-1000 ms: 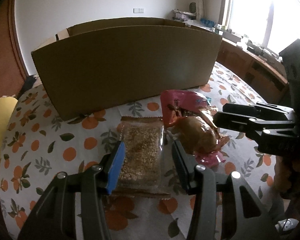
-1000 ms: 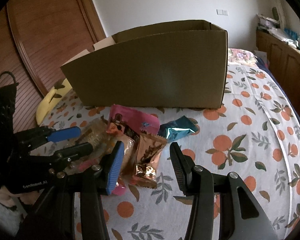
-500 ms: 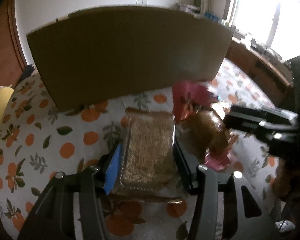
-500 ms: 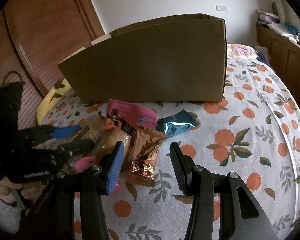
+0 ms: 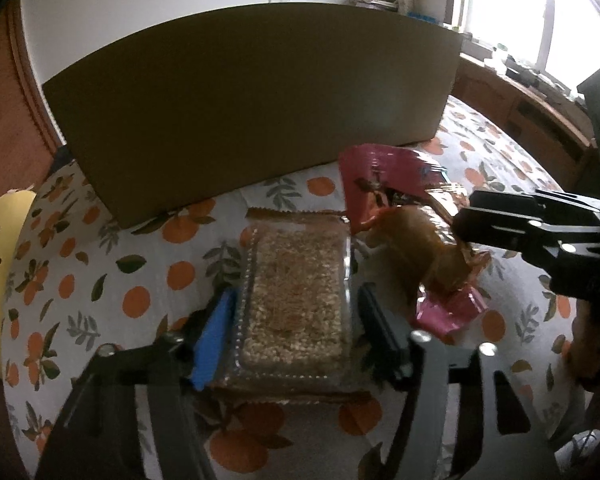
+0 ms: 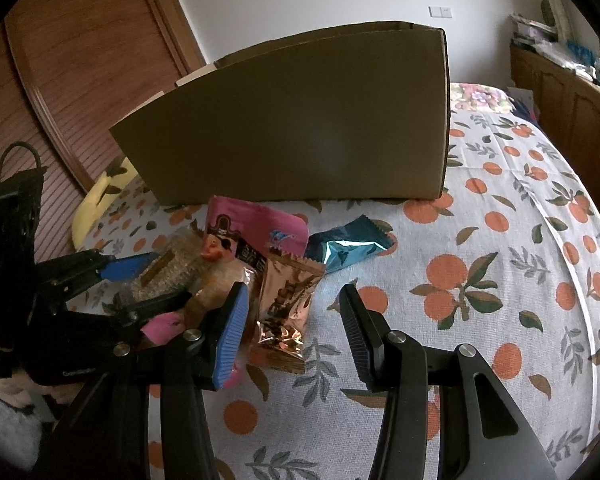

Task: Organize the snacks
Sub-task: 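Grasp the grain tray with left tool while right tool grasps the brown wrapper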

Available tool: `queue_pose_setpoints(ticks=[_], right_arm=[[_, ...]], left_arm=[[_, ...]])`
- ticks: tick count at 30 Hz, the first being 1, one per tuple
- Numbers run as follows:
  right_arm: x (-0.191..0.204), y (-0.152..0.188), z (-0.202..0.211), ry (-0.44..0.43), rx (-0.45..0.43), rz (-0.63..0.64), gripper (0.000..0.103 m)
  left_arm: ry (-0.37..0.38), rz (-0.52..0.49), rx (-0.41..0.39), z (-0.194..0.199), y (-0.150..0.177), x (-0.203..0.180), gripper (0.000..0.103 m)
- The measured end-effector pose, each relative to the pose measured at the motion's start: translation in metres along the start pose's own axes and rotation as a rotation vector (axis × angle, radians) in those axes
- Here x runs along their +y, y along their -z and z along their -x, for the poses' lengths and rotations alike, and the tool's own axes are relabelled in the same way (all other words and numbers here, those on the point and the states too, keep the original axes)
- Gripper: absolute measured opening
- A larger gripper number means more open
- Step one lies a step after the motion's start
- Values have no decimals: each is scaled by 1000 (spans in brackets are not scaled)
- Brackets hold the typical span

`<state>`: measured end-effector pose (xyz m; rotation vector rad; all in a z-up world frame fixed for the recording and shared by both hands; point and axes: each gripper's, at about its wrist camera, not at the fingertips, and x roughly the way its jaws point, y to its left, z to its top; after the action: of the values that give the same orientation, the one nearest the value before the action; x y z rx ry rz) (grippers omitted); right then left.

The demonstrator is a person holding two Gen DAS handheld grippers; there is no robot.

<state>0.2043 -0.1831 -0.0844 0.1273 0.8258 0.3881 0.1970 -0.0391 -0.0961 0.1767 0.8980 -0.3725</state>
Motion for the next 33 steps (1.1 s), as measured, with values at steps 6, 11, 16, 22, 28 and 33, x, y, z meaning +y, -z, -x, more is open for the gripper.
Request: queue_pose_setpoints(ticks=[6,11,16,22,28,33], right_arm=[[2,0,-3,4,15,10,48],[4,0,-5,17,30,25,45],[10,1,-11,48,59,51,40],[16,2,-14,89,77,87,27],[15,5,-9,80,89,91,20],[14,7,9,56,62,85,20]], left_arm=[[0,1,1,0,3,1,66],[4,-4,2,1,4,2,66],[9,0,3,1,4,2,66],[11,-1,3,2,4,4,66],[12,2,0,4,5,5,61],[15,25,-12,7,7,10,48]])
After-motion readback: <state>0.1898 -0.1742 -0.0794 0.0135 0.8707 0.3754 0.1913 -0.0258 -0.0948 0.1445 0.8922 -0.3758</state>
